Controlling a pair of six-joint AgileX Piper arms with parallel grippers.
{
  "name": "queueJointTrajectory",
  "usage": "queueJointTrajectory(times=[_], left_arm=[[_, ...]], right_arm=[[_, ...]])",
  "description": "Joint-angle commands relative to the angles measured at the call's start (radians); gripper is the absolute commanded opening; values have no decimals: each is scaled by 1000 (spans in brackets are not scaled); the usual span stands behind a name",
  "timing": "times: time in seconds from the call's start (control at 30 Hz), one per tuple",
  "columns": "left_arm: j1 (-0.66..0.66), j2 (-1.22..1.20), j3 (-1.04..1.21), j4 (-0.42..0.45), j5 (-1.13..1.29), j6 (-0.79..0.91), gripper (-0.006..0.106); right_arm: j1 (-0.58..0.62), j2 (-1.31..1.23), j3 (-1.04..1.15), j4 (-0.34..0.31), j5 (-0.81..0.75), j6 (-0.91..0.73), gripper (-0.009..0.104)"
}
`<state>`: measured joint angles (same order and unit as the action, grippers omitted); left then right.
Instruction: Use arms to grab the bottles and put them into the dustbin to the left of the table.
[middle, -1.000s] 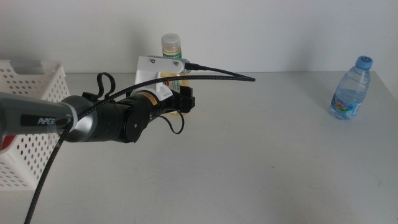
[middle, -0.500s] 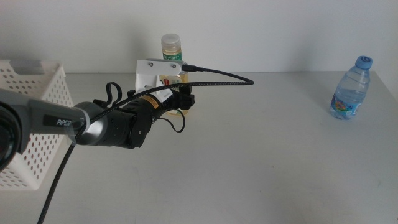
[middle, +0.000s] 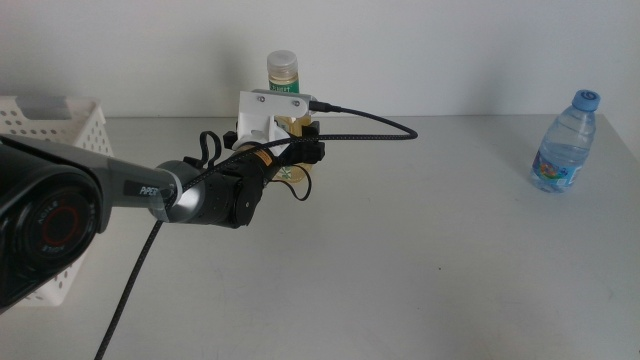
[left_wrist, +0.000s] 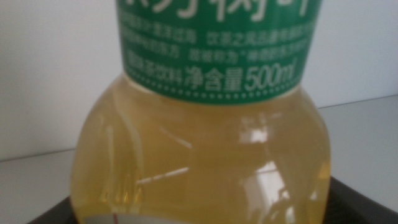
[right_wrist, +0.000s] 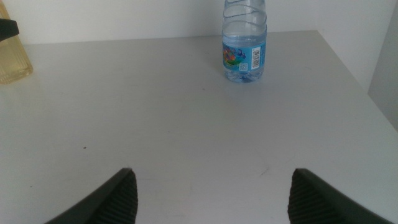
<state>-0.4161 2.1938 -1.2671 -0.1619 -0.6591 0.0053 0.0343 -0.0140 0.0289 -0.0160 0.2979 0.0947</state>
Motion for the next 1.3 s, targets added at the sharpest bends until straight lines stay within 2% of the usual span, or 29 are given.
queueJointTrajectory(times=[0.0,0.1,0.23,0.37,0.4,0.6,0.77,1.0,1.27], left_arm=[[-1,-39,-50,11,-90,5,90],[-1,-21,-75,21,-94,19,83],[-1,-16,-82,45,-92,19,59],[-1,-18,-82,47,-92,15,19],[-2,-44,-67,48,-68,14,-2],[10,-195,-39,57,212,20,-2],[34,-333,-41,135,453,18,-2],[99,-487,-77,117,837,15,-2],[256,-507,-373,60,1458,59,-2]], right_arm=[[-6,-21,-10,-11,-73,-12,62],[-6,-21,-10,-11,-73,-12,62],[-6,-21,-10,-11,-73,-12,62],[-6,-21,-10,-11,-73,-12,62],[-6,-21,-10,-11,-73,-12,62],[-6,-21,-10,-11,-73,-12,62],[-6,-21,-10,-11,-73,-12,62],[-6,-21,-10,-11,-73,-12,62],[-6,-21,-10,-11,-73,-12,62]])
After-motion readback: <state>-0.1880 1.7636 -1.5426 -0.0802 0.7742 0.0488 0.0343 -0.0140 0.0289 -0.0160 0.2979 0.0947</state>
